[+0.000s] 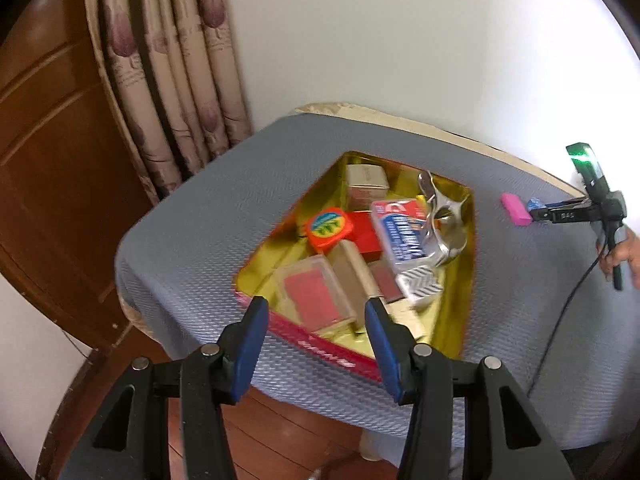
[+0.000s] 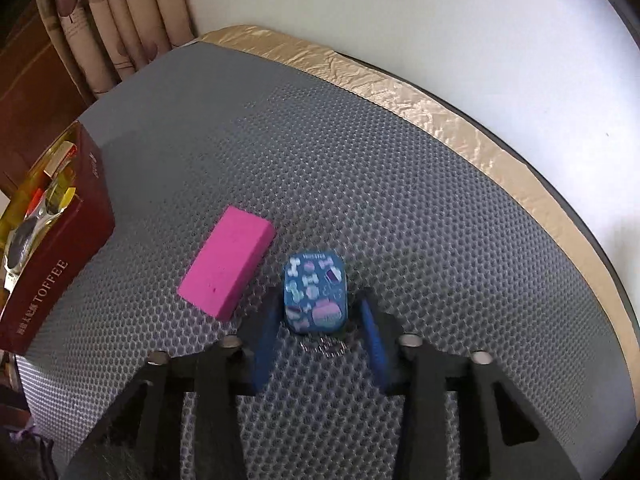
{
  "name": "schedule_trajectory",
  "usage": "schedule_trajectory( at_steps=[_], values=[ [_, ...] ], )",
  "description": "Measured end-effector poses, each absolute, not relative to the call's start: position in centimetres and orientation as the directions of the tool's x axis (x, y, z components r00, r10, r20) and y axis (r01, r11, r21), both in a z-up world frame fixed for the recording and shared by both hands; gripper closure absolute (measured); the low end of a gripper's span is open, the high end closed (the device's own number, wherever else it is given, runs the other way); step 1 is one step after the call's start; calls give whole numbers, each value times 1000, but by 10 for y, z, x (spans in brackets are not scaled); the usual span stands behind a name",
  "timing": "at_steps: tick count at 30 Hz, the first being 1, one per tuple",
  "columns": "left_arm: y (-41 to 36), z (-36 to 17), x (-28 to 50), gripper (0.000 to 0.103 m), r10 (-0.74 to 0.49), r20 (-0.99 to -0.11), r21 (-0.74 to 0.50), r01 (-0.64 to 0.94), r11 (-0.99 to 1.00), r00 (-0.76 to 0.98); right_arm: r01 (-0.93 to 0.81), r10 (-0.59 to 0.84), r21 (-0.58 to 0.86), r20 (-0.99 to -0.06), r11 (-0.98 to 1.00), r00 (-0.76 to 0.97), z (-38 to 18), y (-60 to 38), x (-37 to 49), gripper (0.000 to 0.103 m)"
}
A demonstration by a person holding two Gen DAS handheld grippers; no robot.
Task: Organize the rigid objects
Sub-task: 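Grasp the blue patterned keychain case with the right gripper, then grasp the pink eraser with the left gripper while the right gripper holds the blue case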
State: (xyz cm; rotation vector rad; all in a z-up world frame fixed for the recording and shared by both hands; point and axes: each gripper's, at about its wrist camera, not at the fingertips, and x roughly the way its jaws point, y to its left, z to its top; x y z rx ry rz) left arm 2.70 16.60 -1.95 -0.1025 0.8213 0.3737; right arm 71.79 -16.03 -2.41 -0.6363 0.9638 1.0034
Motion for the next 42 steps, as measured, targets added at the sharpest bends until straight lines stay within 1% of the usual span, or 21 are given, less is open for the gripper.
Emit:
schedule_trajectory(
  at_steps=[4,6,8,9,10,11,14,17,19,21,24,26,28,30,34,39,40,41,42],
  values=[
    [150,-4,41,52,211,-728,3,-305,952,653,-862,461,46,-859,504,223,-17,-201,710,74],
    [132,8,52,52,168,-718,4,-237,971,676,-824,489,93,-839,559,237,-13,-237,701,74],
    [114,16,69,52,87,-729,-20,-148,989,679,-773,492,122,-829,622,265,-18,-270,696,74],
    [106,20,79,52,52,-737,-33,-113,993,674,-750,480,111,-826,651,295,-18,-292,690,74],
    [95,23,93,49,4,-745,-51,-64,997,667,-726,471,105,-821,679,322,-18,-313,685,74],
    [85,23,103,47,-22,-754,-56,-32,998,657,-702,461,99,-816,706,349,-18,-332,681,74],
    [51,23,144,47,-83,-780,-59,59,997,621,-630,387,16,-802,776,456,-18,-382,667,74],
    [17,14,192,47,-123,-814,-67,119,991,567,-584,378,39,-796,811,472,-20,-411,667,74],
    [0,2,224,47,-95,-842,-40,114,993,531,-564,358,21,-791,826,496,-23,-421,666,74],
    [-10,-12,256,47,-97,-866,-49,109,993,490,-559,387,57,-780,827,493,-22,-427,668,74],
    [-16,-37,300,47,-69,-905,-53,50,997,420,-552,410,92,-771,829,487,-21,-435,672,74],
    [-14,-49,319,47,-53,-918,-58,0,998,393,-560,435,111,-757,821,487,-18,-443,672,74],
    [-16,-61,336,47,-62,-932,-71,-10,997,356,-568,456,131,-750,812,479,-18,-446,666,74],
    [-16,-71,347,47,-34,-942,-50,-39,998,333,-575,475,149,-742,805,473,-16,-450,666,74],
    [-21,-88,362,47,-15,-952,-33,-54,998,305,-574,502,188,-734,797,457,-14,-469,666,74],
    [-23,-107,364,47,-28,-958,-51,-74,996,285,-563,525,232,-728,793,440,-12,-494,673,74],
    [-24,-107,362,62,-12,-951,-41,-86,995,310,-564,526,232,-729,792,439,-10,-500,674,74],
    [-24,-107,361,73,13,-947,-17,-92,996,320,-563,524,229,-727,794,443,-9,-501,675,74],
    [-26,-106,359,73,20,-946,-8,-85,996,325,-563,519,221,-727,797,449,-9,-501,675,74]
  ],
)
